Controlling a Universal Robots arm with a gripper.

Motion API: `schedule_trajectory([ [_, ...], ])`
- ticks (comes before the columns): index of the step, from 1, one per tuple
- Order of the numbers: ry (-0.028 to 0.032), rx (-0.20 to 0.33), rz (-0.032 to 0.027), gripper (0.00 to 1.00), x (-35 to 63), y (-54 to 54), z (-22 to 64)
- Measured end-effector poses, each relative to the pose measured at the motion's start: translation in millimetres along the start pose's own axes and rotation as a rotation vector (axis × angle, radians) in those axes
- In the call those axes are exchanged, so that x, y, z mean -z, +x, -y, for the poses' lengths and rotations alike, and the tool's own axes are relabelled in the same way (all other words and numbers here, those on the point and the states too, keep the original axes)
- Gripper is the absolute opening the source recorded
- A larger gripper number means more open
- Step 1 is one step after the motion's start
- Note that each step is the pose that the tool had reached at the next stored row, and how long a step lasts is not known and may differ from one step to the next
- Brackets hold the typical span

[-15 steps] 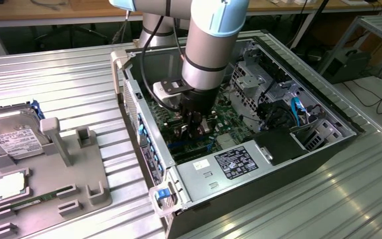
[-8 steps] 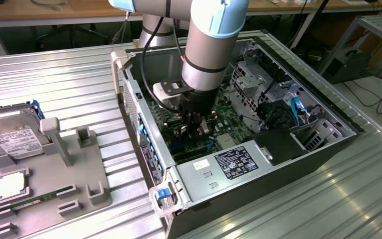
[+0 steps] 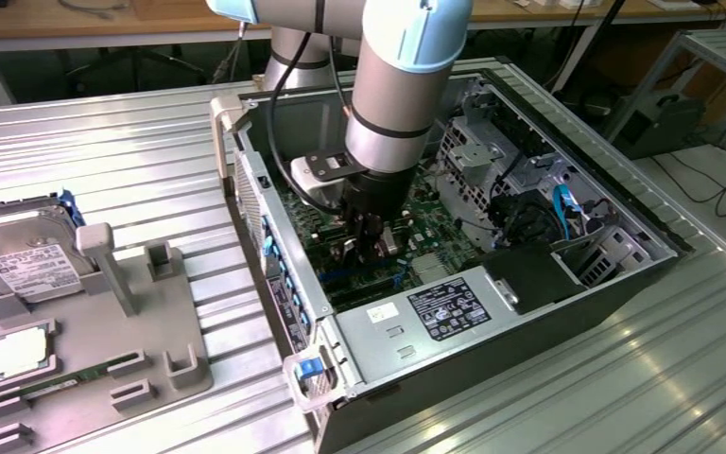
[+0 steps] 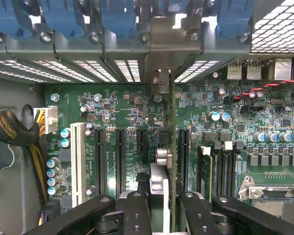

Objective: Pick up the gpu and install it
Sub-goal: 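Insert the gpu into the slot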

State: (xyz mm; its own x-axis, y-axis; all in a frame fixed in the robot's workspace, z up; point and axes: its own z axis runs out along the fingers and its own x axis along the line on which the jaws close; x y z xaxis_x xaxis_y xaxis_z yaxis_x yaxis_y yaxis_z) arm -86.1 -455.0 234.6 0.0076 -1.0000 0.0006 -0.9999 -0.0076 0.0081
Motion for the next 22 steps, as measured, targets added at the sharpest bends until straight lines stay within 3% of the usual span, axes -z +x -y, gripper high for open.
schedule_trajectory([
  [22,0.0000,0.000,0.0000,0.28,-3.7,-0.2,-0.7],
])
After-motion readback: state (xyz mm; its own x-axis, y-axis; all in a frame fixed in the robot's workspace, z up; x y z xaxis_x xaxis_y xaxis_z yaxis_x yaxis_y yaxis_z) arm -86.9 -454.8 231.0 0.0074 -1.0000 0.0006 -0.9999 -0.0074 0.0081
